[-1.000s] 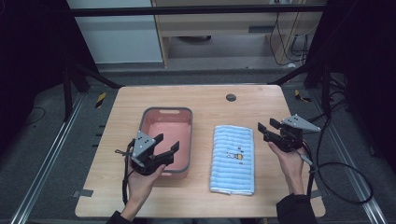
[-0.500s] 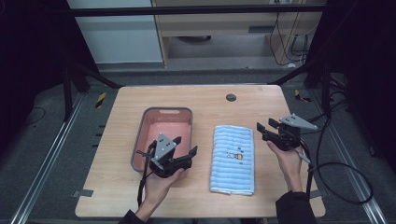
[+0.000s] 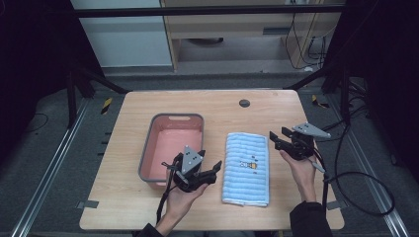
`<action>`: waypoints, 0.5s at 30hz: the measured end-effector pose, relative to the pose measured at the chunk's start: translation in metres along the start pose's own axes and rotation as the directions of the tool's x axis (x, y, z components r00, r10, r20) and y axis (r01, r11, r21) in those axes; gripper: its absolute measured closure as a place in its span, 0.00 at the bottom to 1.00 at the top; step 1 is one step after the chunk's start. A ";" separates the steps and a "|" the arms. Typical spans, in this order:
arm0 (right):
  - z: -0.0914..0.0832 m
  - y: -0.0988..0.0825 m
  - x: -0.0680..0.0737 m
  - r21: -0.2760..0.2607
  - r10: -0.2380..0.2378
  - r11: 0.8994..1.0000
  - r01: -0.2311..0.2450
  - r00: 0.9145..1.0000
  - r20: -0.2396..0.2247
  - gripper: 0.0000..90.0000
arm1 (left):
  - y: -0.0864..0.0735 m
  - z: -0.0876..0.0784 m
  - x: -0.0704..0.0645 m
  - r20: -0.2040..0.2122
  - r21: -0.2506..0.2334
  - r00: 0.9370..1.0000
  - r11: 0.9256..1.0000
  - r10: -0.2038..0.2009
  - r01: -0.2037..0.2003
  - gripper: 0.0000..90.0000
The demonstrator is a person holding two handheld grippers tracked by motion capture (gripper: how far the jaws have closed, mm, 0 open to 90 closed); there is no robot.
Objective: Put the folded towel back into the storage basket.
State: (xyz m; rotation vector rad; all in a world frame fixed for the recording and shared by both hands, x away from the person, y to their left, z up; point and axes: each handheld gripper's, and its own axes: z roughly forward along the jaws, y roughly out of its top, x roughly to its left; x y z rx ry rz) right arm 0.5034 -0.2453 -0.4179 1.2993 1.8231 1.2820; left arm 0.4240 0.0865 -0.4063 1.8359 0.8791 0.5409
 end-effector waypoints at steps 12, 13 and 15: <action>0.008 -0.012 -0.002 0.043 -0.020 0.999 0.020 1.000 0.012 0.49 | -0.014 0.019 -0.017 0.019 0.046 1.000 0.999 0.021 -0.022 0.40; 0.009 -0.013 -0.002 0.046 -0.020 0.999 0.020 1.000 0.012 0.49 | -0.016 0.020 -0.018 0.019 0.051 1.000 0.998 0.021 -0.022 0.40; 0.011 -0.014 -0.002 0.052 -0.018 0.998 0.018 1.000 0.013 0.49 | -0.019 0.022 -0.020 0.017 0.057 1.000 0.998 0.021 -0.022 0.40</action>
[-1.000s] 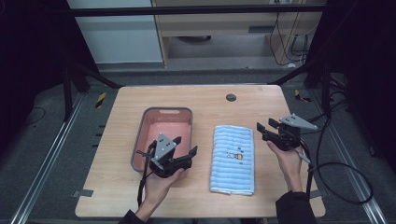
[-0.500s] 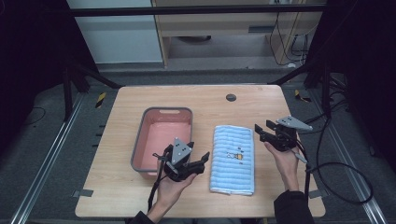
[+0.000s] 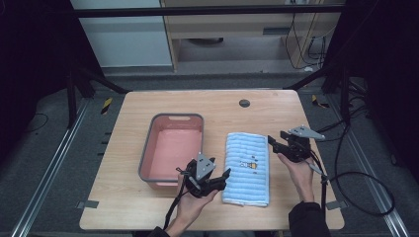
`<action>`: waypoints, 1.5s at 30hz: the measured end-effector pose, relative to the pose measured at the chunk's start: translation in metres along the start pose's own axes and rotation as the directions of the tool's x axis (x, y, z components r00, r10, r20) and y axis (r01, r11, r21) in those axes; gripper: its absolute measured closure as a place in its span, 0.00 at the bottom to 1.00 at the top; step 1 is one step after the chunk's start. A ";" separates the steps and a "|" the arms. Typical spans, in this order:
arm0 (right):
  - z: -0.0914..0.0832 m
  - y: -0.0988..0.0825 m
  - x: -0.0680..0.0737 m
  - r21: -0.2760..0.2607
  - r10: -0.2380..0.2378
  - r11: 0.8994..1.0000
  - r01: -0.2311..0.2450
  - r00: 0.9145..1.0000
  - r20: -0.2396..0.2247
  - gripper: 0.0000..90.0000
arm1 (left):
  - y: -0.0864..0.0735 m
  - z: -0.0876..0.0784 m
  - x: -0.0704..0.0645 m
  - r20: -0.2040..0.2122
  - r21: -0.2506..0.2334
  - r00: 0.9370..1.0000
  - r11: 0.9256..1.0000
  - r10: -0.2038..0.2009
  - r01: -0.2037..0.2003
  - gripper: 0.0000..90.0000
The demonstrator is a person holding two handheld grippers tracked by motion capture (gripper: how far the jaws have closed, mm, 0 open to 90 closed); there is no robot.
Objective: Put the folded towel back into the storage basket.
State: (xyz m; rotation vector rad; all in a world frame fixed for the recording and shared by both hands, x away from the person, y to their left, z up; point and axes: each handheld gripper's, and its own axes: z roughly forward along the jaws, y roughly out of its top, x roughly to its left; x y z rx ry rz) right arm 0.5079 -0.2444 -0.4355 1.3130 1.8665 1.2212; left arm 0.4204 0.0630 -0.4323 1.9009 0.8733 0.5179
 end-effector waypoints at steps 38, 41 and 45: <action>0.042 -0.027 -0.007 0.118 0.018 0.993 -0.019 1.000 0.014 0.49 | -0.038 0.043 -0.016 -0.039 0.141 0.999 0.990 0.006 0.000 0.50; 0.047 -0.030 -0.006 0.137 0.001 0.991 -0.004 1.000 0.021 0.50 | -0.042 0.046 -0.016 -0.037 0.156 0.999 0.988 0.001 0.004 0.53; 0.054 -0.033 -0.002 0.163 0.001 0.987 -0.002 1.000 0.009 0.51 | -0.045 0.049 -0.017 -0.032 0.174 0.999 0.985 -0.011 0.016 0.55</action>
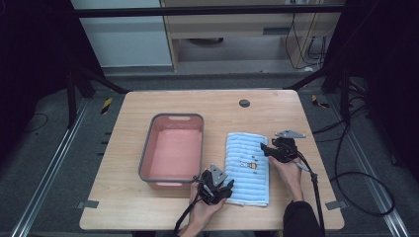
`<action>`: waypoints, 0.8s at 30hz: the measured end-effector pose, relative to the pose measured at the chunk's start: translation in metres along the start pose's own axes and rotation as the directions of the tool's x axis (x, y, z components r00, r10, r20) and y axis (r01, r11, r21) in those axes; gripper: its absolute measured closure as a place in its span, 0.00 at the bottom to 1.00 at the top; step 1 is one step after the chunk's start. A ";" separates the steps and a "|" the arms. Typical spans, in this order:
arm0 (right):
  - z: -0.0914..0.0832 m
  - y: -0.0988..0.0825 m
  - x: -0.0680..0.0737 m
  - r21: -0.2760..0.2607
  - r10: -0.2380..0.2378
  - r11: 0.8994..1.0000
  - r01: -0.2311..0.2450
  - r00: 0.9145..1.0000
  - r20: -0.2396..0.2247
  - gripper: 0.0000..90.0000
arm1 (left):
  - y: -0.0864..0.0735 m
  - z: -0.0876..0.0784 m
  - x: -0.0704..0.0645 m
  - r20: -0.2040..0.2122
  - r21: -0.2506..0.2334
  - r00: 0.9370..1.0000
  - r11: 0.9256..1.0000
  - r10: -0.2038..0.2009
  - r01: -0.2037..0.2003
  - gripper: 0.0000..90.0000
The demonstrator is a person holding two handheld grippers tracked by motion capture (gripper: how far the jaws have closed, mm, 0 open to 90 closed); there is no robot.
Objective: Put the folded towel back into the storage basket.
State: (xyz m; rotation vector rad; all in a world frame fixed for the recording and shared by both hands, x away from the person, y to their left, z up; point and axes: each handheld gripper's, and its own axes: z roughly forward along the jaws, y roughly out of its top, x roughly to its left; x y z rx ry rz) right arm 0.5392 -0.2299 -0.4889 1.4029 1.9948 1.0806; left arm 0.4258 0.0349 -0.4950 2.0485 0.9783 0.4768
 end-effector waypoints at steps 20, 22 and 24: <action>0.017 -0.008 0.010 0.090 0.003 0.996 -0.001 1.000 -0.013 0.62 | -0.008 0.009 0.002 0.021 0.030 0.997 0.996 -0.081 0.080 0.66; 0.017 -0.008 0.011 0.091 0.010 0.996 -0.009 1.000 -0.018 0.68 | -0.008 0.009 0.000 0.025 0.028 0.996 0.996 -0.083 0.082 0.70; 0.017 -0.008 0.013 0.092 0.011 0.996 -0.009 1.000 -0.024 0.74 | -0.008 0.009 -0.001 0.027 0.027 0.996 0.996 -0.083 0.083 0.74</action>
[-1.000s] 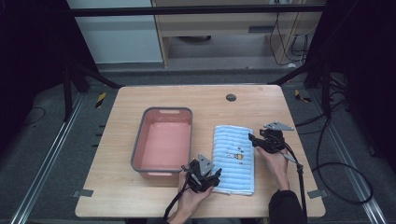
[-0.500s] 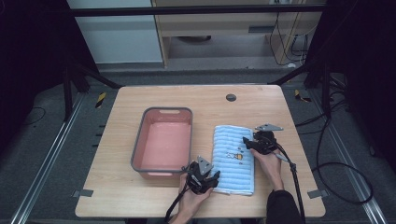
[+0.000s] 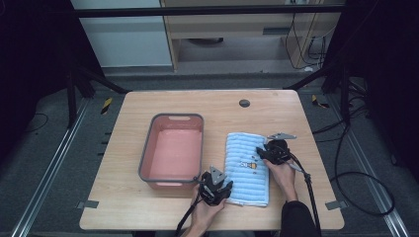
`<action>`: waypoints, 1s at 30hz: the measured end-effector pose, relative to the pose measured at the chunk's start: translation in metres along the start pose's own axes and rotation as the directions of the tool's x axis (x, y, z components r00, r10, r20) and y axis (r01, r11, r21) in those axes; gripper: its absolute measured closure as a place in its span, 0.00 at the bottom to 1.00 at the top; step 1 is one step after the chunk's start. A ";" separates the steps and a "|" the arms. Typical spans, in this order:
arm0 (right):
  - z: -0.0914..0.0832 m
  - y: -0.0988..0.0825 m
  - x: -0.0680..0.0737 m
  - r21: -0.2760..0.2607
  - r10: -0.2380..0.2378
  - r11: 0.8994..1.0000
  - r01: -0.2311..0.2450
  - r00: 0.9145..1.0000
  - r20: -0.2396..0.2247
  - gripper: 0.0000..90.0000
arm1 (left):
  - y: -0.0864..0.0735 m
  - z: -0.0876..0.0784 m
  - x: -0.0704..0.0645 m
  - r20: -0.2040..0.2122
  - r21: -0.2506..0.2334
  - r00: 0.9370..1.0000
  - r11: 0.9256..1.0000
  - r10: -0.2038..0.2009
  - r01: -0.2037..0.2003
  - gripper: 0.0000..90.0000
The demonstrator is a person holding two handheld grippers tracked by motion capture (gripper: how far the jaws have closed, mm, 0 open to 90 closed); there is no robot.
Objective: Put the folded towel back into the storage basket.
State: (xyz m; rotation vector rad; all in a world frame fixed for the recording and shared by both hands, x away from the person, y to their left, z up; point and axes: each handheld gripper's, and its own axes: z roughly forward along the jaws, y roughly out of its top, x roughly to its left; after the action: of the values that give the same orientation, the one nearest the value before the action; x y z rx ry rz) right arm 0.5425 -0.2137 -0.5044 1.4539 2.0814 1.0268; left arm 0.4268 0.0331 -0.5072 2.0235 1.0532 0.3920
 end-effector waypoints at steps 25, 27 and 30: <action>-0.044 0.020 0.012 -0.144 -0.038 0.989 0.029 0.997 -0.063 0.91 | 0.016 -0.032 0.009 0.095 -0.096 0.995 0.995 -0.027 0.036 0.95; -0.050 0.024 0.016 -0.162 -0.046 0.986 0.035 0.997 -0.065 0.91 | 0.021 -0.037 0.009 0.100 -0.108 0.995 0.994 -0.022 0.033 0.95; -0.057 0.029 0.021 -0.176 -0.067 0.983 0.057 0.997 -0.049 0.91 | 0.027 -0.044 0.009 0.108 -0.119 0.994 0.993 -0.010 0.023 0.95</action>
State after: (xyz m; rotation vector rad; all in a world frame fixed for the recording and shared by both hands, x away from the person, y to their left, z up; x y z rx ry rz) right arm 0.5144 -0.2084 -0.4439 1.2805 2.0044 1.2034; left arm 0.4206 0.0541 -0.4595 1.9066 0.9574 0.3265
